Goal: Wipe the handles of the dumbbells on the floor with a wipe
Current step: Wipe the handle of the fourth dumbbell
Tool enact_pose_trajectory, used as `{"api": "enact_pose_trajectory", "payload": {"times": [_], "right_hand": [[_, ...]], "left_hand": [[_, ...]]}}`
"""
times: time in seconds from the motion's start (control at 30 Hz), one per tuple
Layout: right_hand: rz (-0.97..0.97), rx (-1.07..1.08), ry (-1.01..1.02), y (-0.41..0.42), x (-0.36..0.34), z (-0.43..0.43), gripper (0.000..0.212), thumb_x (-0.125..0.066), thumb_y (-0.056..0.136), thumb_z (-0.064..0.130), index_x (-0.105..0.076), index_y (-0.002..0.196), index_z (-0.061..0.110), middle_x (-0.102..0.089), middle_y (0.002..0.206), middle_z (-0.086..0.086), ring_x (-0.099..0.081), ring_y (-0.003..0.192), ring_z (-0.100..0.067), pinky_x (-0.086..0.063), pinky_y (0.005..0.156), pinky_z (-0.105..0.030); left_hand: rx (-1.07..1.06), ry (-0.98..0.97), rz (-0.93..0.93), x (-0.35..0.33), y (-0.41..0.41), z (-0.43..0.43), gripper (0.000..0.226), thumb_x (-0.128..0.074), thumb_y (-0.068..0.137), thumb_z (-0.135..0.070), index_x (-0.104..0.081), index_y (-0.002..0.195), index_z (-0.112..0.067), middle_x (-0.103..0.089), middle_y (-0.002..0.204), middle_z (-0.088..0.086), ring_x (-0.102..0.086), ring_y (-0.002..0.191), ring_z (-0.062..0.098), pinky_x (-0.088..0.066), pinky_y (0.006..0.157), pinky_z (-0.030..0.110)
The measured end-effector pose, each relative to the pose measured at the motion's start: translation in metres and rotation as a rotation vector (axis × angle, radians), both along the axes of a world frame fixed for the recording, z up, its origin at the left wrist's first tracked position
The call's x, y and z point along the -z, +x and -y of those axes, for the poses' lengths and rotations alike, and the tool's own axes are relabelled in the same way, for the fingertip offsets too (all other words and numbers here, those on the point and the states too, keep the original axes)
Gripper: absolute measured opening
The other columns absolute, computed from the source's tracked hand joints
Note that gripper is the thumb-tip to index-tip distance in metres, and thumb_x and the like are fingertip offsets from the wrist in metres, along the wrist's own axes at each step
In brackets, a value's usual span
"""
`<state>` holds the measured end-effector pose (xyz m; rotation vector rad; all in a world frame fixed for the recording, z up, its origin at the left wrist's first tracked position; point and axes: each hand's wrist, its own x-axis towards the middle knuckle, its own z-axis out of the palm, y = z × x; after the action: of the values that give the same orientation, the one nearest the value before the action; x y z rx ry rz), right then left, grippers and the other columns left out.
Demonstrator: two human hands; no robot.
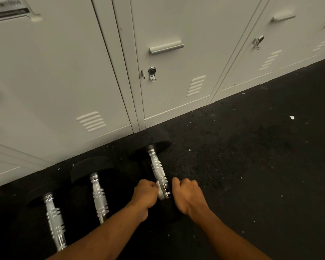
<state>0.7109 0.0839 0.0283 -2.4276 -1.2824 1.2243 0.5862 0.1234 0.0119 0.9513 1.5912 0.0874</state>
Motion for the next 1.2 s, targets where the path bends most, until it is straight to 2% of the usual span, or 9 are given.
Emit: {"api": "enact_pose_trajectory", "payload": {"times": [0.07,0.17,0.33,0.5,0.63,0.73,0.97,1.1,1.2], "right_hand": [[-0.007,0.004,0.009,0.0,0.001,0.001,0.044,-0.025,0.094,0.041,-0.052,0.07,0.016,-0.06,0.085,-0.011,-0.056,0.081,-0.025,-0.045,0.076,-0.04],[-0.03,-0.01,0.013,0.001,0.003,0.002,0.044,-0.024,0.094,0.041,-0.048,0.065,0.018,-0.055,0.074,-0.003,-0.052,0.069,-0.018,-0.042,0.066,-0.035],[-0.078,0.052,0.014,0.001,0.001,0.003,0.05,-0.024,0.093,0.044,-0.056,0.068,0.016,-0.062,0.08,-0.008,-0.057,0.073,-0.02,-0.049,0.072,-0.04],[-0.069,0.052,0.024,0.0,0.005,0.002,0.047,-0.025,0.092,0.044,-0.052,0.064,0.018,-0.061,0.078,-0.008,-0.053,0.07,-0.018,-0.049,0.075,-0.042],[-0.043,-0.001,-0.006,0.0,0.005,0.001,0.046,-0.022,0.092,0.045,-0.05,0.065,0.021,-0.06,0.079,-0.006,-0.051,0.069,-0.015,-0.047,0.072,-0.038],[-0.055,0.031,-0.017,-0.001,0.001,0.0,0.047,-0.024,0.092,0.045,-0.054,0.068,0.019,-0.065,0.086,-0.01,-0.058,0.08,-0.023,-0.05,0.081,-0.043],[-0.042,-0.035,0.014,-0.001,-0.001,0.001,0.04,-0.025,0.097,0.033,-0.04,0.062,0.022,-0.051,0.08,-0.004,-0.046,0.079,-0.023,-0.046,0.083,-0.045],[-0.035,-0.022,0.013,-0.002,-0.005,0.001,0.04,-0.024,0.097,0.035,-0.05,0.07,0.018,-0.056,0.085,-0.005,-0.056,0.09,-0.028,-0.046,0.087,-0.046],[-0.029,-0.016,-0.005,-0.002,-0.006,0.001,0.04,-0.024,0.097,0.035,-0.048,0.069,0.019,-0.061,0.093,-0.011,-0.057,0.094,-0.029,-0.046,0.086,-0.044]], "left_hand": [[-0.088,-0.018,0.046,0.007,0.001,-0.007,0.028,-0.051,0.089,-0.009,-0.074,0.073,-0.01,-0.073,0.078,0.014,-0.069,0.074,0.026,-0.059,0.077,0.042],[-0.225,0.012,0.104,0.045,-0.001,-0.034,0.021,-0.055,0.075,-0.01,-0.076,0.069,-0.011,-0.074,0.076,0.015,-0.072,0.075,0.03,-0.059,0.075,0.051],[-0.422,0.032,0.236,0.013,0.005,-0.067,0.02,-0.054,0.092,-0.004,-0.072,0.086,-0.008,-0.073,0.092,0.016,-0.069,0.088,0.029,-0.057,0.084,0.044],[-0.576,-0.072,0.547,0.026,0.004,-0.063,0.029,-0.038,0.1,-0.002,-0.061,0.116,0.004,-0.069,0.11,0.022,-0.068,0.102,0.031,-0.053,0.088,0.04],[-0.517,-0.116,0.652,0.027,0.0,-0.061,0.032,-0.037,0.1,-0.007,-0.059,0.122,0.0,-0.07,0.112,0.019,-0.067,0.107,0.026,-0.051,0.087,0.037],[-0.42,-0.136,0.684,0.024,-0.006,-0.052,0.032,-0.036,0.101,-0.007,-0.058,0.124,0.0,-0.069,0.114,0.02,-0.067,0.108,0.026,-0.051,0.088,0.037],[-0.204,-0.149,0.599,0.03,-0.018,-0.029,0.03,-0.037,0.102,-0.008,-0.061,0.119,0.0,-0.071,0.11,0.017,-0.068,0.104,0.027,-0.052,0.092,0.037],[-0.049,-0.102,0.404,0.023,-0.018,-0.012,0.029,-0.042,0.101,-0.01,-0.07,0.095,-0.007,-0.075,0.09,0.01,-0.071,0.083,0.018,-0.054,0.075,0.029],[-0.077,-0.046,0.26,0.018,-0.012,-0.004,0.033,-0.046,0.099,-0.01,-0.074,0.082,-0.009,-0.075,0.082,0.012,-0.071,0.079,0.022,-0.058,0.081,0.038]]}}
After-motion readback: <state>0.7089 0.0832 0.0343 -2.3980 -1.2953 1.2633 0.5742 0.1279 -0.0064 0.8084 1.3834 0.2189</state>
